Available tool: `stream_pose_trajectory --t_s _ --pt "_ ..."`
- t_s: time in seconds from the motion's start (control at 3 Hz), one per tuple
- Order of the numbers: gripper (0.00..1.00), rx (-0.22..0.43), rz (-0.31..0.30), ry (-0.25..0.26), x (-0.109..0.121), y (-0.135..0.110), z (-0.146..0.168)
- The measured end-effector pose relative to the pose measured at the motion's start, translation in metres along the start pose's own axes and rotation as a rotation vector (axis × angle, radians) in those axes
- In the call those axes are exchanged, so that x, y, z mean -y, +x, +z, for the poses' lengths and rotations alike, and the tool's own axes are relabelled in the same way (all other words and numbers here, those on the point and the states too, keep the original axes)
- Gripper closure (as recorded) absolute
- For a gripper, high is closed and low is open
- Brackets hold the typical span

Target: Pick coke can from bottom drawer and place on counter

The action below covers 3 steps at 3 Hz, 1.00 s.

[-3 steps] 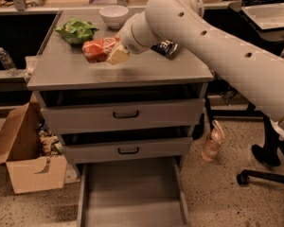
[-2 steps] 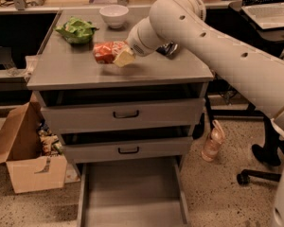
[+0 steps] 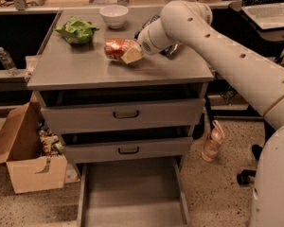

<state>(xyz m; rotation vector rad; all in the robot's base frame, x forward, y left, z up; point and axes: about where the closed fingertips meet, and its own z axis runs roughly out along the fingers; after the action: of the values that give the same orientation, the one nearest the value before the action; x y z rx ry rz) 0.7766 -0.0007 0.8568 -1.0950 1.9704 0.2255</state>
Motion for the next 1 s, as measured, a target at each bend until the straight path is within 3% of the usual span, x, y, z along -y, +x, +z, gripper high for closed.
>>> stream_pose_trajectory --t_s 1.0 --pt "0.10 0.003 0.006 0.001 0.0020 -0.0002 0.0006"
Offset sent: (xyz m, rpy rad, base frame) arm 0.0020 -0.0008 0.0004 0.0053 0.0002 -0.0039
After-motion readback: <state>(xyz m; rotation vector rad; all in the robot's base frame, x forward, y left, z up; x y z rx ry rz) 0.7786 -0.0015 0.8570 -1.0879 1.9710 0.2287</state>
